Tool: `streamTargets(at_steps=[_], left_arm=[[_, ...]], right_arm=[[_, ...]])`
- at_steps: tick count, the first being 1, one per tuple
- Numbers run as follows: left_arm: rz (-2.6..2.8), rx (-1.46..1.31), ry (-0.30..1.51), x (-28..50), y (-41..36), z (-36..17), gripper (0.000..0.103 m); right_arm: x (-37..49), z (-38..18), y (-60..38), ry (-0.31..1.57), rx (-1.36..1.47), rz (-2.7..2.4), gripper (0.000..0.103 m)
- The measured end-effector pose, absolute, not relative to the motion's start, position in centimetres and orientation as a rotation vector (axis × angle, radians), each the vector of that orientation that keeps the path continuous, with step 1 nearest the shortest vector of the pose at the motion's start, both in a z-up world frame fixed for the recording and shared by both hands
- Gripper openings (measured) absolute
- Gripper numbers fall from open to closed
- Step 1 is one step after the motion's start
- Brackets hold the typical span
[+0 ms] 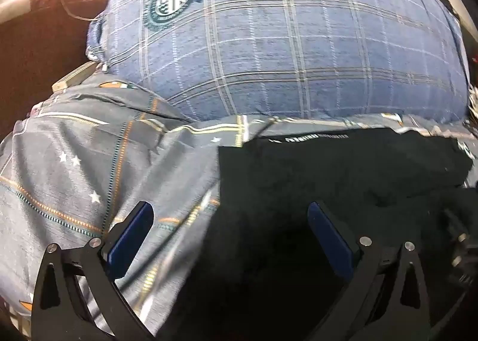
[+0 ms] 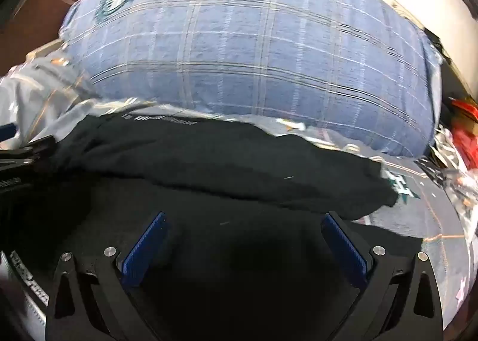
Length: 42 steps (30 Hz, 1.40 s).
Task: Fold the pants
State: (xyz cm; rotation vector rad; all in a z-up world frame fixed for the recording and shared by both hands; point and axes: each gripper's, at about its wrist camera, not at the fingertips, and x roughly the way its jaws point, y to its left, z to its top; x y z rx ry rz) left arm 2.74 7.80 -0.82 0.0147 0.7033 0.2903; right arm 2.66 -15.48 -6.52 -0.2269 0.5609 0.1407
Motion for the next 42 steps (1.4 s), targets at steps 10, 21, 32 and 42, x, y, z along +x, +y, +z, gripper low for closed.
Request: streamTargets(at_steps=[10,21,32,42], left_arm=[[0.333,-0.131,0.71,5.3,13.6,0.8,0.103],[0.343,-0.335,0.942,12.2,18.7,-1.2,0.103],[0.084,-0.321,1.068,16.3,14.7,-5.8,0.085],[-0.002,-0.315,1.081,17.5,13.6,-6.2,0.051]], right_arm=[[6.6,-4.5,-26.2,0.547,-0.036,-0.018,0.103],[12.3,-3.4,-34.1,0.552,0.141,-0.035,0.102],[19.1,-5.4,-38.7,0.635,0.244,0.031,0.083],[23.5,-6.9,-39.3,0.729,0.357,0.072,0.076]])
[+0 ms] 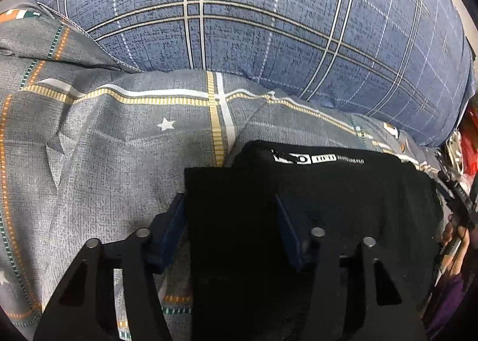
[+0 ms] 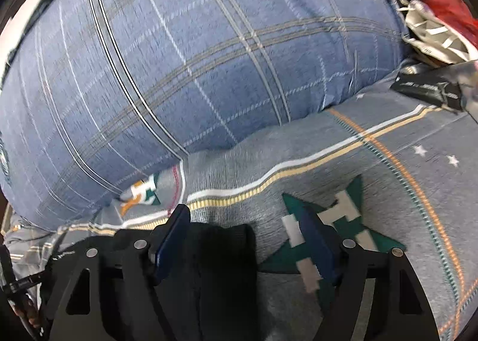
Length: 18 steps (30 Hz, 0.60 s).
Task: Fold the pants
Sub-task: 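Grasp the black garment edge with both grippers and lift it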
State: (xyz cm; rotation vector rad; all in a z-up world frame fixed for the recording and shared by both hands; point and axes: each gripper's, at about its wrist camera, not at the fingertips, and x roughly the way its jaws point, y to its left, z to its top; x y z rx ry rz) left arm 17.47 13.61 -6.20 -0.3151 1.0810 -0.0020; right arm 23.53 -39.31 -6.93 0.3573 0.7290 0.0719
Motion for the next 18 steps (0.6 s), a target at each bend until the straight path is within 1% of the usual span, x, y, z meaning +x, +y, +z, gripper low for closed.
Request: streamTargets(at_steps=[3,5,6,7,8,9,13,17,18], left_arm=[[-0.018,-0.335,1.074,17.4,14.1,-5.8,0.042],[-0.03,-0.354,1.06,17.3,15.3,-5.6,0.04],[-0.037,-0.359,1.055,17.2,15.5,-5.4,0.038],[-0.044,-0.36,1.052,17.1,15.6,-5.2,0.037],[-0.056,-0.358,1.041,16.9,15.7,-4.9,0.035],[-0.063,-0.356,1.034,16.7,15.9,-4.6,0.033],[-0.11,-0.373,0.975,15.2,16.8,-2.3,0.03],[-0.132,-0.407,0.919,13.9,18.0,-0.5,0.029],[-0.137,-0.416,0.908,14.5,17.3,-0.7,0.026]], right_arm=[[24.4,-7.5,-37.9,0.762,0.311,0.053,0.074],[24.5,-7.5,-37.0,0.767,0.257,0.027,0.059],[24.5,-7.5,-37.0,0.777,0.254,0.033,0.041],[24.4,-7.6,-36.6,0.784,0.257,0.052,0.03],[24.3,-7.5,-36.2,0.788,0.253,0.065,0.026],[24.1,-7.3,-35.6,0.789,0.236,0.071,0.019],[22.8,-5.3,-33.6,0.748,0.166,0.08,0.016],[20.3,-2.0,-33.3,0.634,0.194,0.098,0.016],[19.7,-1.3,-33.6,0.61,0.205,0.095,0.016]])
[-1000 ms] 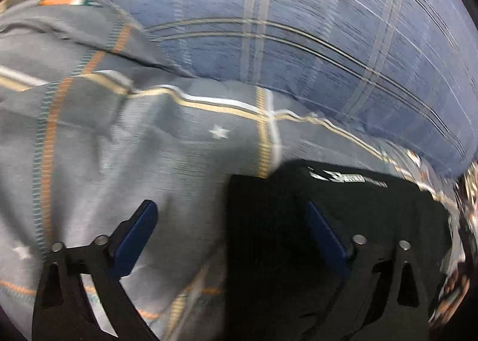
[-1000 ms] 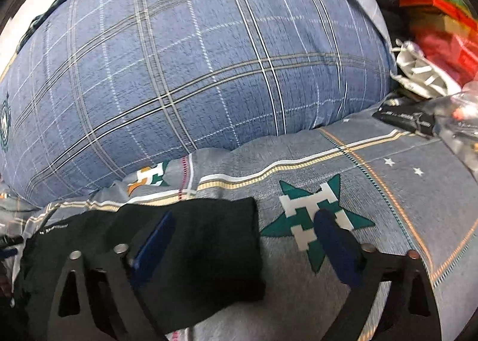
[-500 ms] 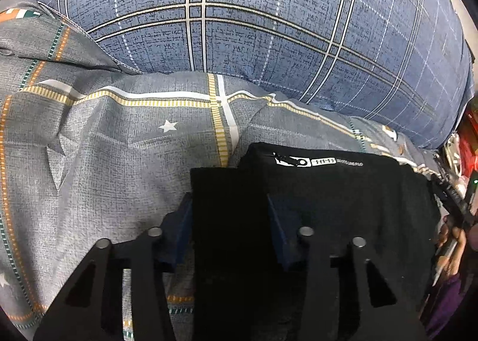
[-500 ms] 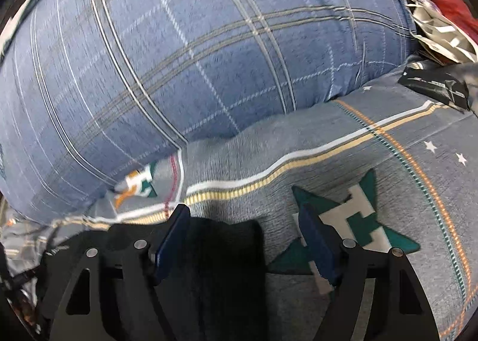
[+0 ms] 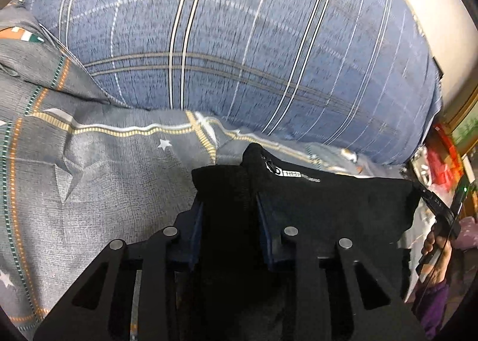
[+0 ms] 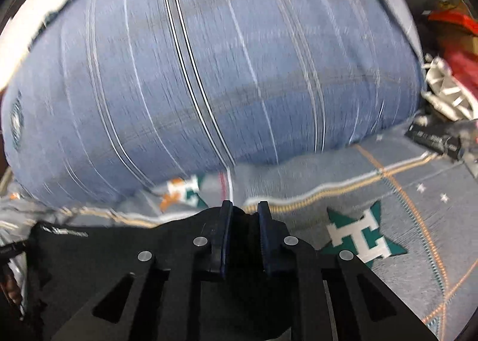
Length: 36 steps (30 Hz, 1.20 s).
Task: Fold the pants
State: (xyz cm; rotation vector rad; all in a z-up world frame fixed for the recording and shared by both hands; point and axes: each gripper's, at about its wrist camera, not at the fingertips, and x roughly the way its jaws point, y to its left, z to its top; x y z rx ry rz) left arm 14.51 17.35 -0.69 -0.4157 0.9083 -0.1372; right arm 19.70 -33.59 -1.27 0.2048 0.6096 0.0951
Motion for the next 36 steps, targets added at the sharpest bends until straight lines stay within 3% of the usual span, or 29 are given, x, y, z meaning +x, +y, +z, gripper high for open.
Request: streamTargets(at_steps=[7,17,24,28,32,33,34,36], left_arm=[[-0.219,-0.458,0.783,11.3,17.7,3.0,0.025],[-0.231,-0.374,0.673,4.0,14.5,5.1,0.024],[-0.209,-0.342,0.679,-3.7,14.1,3.3,0.02],[-0.176,-0.313,0.803,-7.2,14.3,-0.1,0.019],[-0.093,-0.353,0.95,-8.3,15.9,-2.6,0.019],[-0.078,-0.374,0.954,-8.4,16.3,-2.6,0.019],[-0.062,-0.409,0.955,-8.5,16.9,-2.5,0.019],[-0.018,-0.436,0.924,-8.6,17.7,-1.8,0.019]], right_arm=[[15.8,1.2,-36.1,0.477,0.321,0.089,0.016],[9.9,1.0,-38.9,0.434,0.392,0.105,0.016],[3.3,-1.1,-41.3,0.422,0.43,0.115,0.016],[-0.8,-3.2,-42.5,0.462,0.43,0.121,0.016],[-3.4,-5.8,-43.8,0.557,0.439,0.112,0.03],[-3.8,-6.4,-44.1,0.578,0.449,0.087,0.043],[-4.2,-6.8,-44.6,0.589,0.463,0.061,0.048],[-4.6,-6.9,-45.2,0.581,0.485,0.025,0.048]])
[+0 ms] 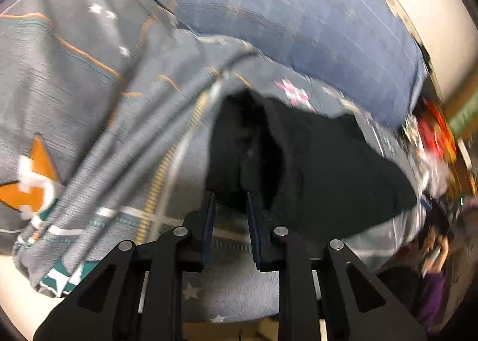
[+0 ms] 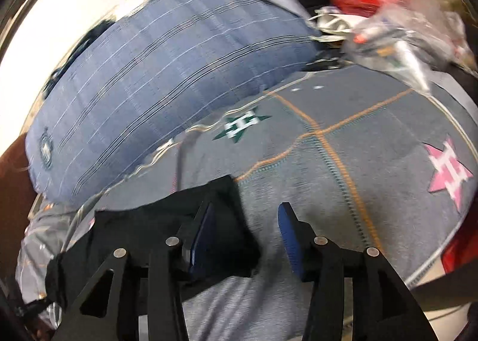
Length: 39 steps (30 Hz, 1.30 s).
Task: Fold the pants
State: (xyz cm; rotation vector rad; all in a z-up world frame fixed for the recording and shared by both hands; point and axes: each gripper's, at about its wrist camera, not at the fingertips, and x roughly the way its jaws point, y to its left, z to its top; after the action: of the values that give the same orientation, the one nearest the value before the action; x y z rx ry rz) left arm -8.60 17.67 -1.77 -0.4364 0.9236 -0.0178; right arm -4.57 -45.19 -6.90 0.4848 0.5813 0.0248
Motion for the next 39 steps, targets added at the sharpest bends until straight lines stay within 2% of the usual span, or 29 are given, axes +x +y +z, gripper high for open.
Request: streamTargets(at_steps=[5,7,9,11,13,17,25,29,35,38,39], left_arm=[[-0.056,-0.309,0.836,-7.7,14.5,0.7,0.02],[-0.094,-0.257,0.809,-7.0,12.8,1.2,0.025],[-0.131,-0.193,0.784,-5.8,10.8,1.4,0.046],[-0.159,-0.149,0.788,-4.4,9.2,0.7,0.056],[-0.167,-0.132,0.839,-4.1,8.9,-0.7,0.056],[-0.088,-0.093,0.962,-3.1,10.0,-3.8,0.053],[-0.059,-0.128,0.858,-3.5,10.5,-2.0,0.053],[-0.067,-0.13,0.806,-4.0,9.9,-1.8,0.057],[-0.072,-0.166,0.887,-3.3,9.6,-3.3,0.059],[-0.072,-0.152,0.881,-3.5,9.4,-3.2,0.059],[-0.071,-0.147,0.883,-3.5,9.4,-3.3,0.059]], right_arm=[[-4.3,-6.3,-43.7,0.57,0.46,0.061,0.048],[-3.5,-6.3,-42.1,0.597,0.418,0.074,0.048],[-2.9,-5.9,-39.9,0.604,0.351,0.096,0.048],[-2.6,-5.7,-37.7,0.595,0.281,0.123,0.048],[-2.0,-5.9,-35.8,0.617,0.216,0.139,0.055],[0.6,-9.8,-34.0,0.867,0.113,0.148,0.057],[-1.7,-8.0,-40.9,0.678,0.385,0.042,0.057],[-0.8,-8.2,-42.4,0.679,0.457,0.008,0.057],[2.2,-8.1,-41.6,0.704,0.416,0.03,0.057],[4.1,-8.9,-39.7,0.774,0.327,0.035,0.052],[4.5,-9.2,-39.1,0.788,0.299,0.035,0.042]])
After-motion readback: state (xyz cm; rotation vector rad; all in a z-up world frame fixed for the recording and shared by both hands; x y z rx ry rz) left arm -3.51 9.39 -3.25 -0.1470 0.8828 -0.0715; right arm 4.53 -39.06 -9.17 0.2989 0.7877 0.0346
